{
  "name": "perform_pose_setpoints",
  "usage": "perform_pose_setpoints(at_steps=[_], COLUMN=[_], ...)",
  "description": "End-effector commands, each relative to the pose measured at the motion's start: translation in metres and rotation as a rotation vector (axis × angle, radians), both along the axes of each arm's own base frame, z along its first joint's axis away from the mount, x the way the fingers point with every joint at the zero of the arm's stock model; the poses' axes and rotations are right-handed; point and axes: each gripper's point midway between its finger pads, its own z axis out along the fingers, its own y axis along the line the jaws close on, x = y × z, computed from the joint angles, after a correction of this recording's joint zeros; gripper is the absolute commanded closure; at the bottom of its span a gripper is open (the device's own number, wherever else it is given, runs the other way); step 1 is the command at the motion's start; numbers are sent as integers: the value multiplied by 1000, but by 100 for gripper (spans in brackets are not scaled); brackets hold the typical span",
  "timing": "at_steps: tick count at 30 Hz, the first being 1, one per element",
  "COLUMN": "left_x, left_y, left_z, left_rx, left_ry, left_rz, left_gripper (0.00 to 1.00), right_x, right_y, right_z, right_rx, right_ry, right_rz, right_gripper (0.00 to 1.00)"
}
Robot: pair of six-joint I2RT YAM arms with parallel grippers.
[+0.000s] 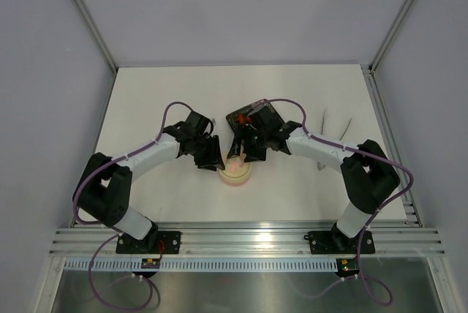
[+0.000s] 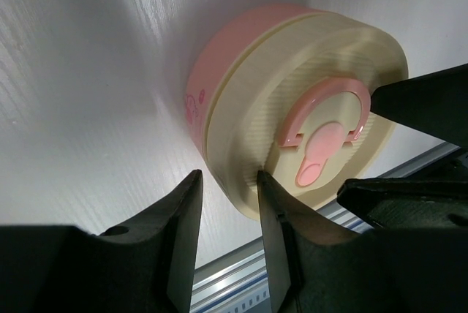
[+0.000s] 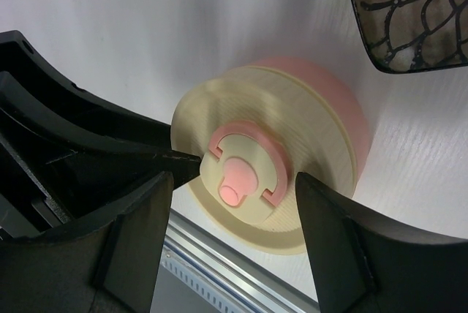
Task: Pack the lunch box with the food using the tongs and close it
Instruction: Screw the box lid onto the packing box.
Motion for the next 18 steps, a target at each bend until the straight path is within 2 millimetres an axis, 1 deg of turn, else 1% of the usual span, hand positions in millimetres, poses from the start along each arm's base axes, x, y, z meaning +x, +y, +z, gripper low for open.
perform_pose_setpoints(at_steps=[1, 10, 18], left_x=[-1, -2, -2], left_y=[2, 5, 5], left_z=[-11, -16, -21], left_rx=[23, 43, 54], left_ry=[13, 29, 38], left_rz=[4, 0, -6], left_gripper=[62, 62, 62], right_x=[-4, -9, -14], right_y=[8, 13, 17], right_z=[21, 36, 42], right_rx=[66, 125, 166], right_ry=[-30, -49, -51], right_rz=[15, 45, 80], right_gripper=[25, 27, 28])
